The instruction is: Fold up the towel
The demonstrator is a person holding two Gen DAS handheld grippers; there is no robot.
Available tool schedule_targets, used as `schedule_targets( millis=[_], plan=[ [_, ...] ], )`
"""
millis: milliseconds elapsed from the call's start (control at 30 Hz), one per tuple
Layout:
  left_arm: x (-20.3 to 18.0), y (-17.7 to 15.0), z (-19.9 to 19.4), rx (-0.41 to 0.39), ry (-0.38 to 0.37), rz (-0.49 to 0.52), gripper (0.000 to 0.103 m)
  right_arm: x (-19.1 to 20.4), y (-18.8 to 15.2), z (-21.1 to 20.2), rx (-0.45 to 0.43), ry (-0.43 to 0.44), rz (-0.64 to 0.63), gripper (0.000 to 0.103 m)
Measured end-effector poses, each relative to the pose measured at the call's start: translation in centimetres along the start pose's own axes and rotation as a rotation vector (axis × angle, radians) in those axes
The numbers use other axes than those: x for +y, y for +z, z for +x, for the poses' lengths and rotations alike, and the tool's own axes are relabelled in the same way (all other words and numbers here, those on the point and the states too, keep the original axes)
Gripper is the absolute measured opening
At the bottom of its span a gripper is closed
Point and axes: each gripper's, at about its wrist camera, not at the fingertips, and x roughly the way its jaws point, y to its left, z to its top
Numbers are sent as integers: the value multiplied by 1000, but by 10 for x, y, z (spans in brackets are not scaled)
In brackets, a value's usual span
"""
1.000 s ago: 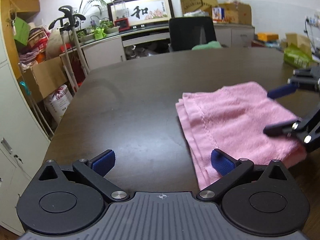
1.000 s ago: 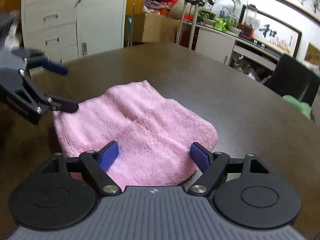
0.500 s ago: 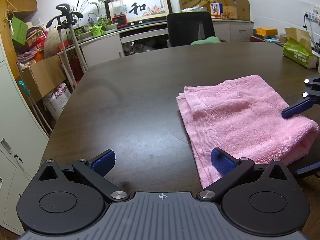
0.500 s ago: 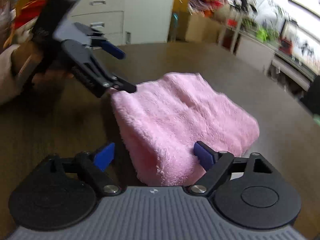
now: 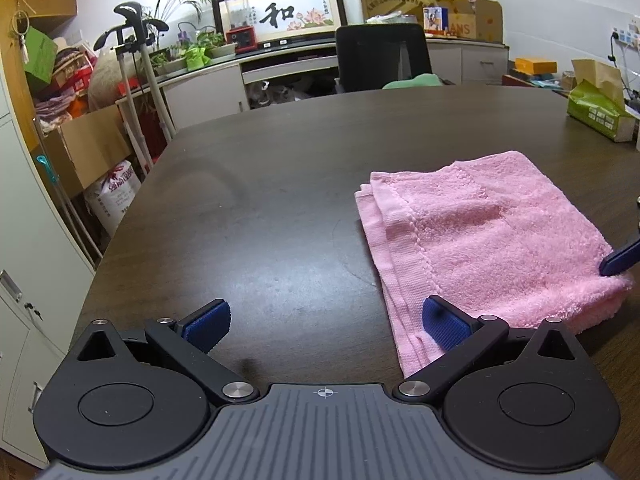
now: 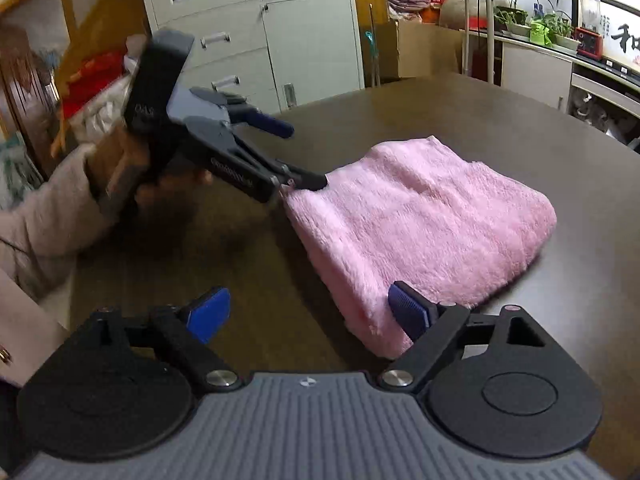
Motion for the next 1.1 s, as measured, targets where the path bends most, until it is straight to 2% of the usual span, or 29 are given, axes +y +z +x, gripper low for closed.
schedule_targets(
  millis=[100, 200, 267, 500, 600, 733, 800, 900, 967, 1100],
  plan=[
    [-1, 0, 0, -2, 6, 3, 103, 3, 4, -6, -7, -14, 25, 88],
    [3, 1, 0, 4, 2, -4, 103, 14, 9, -12, -54, -40, 17, 88],
    [4, 1, 0, 8, -4, -13, 103, 21, 16, -10, -87, -22, 14, 89],
    [13, 3, 3, 36, -32, -78, 103, 11, 33, 28, -58, -12, 87, 89],
    [16, 4, 2, 31, 12, -100, 103, 9, 35, 38, -64, 1, 109, 89],
    [26, 6, -6, -20, 86, -139, 103, 8, 37, 37, -96, 3, 126, 89],
    [35, 8, -14, -71, 103, -194, 103, 6, 39, 34, -124, -19, 147, 89],
    [47, 8, -21, -111, 127, -270, 103, -2, 42, 29, -160, -99, 222, 89],
    [53, 9, -21, -108, 120, -311, 103, -5, 46, 34, -141, -190, 267, 88],
    [62, 11, -22, -108, 108, -374, 103, -6, 45, 49, -80, -240, 279, 88]
  ],
)
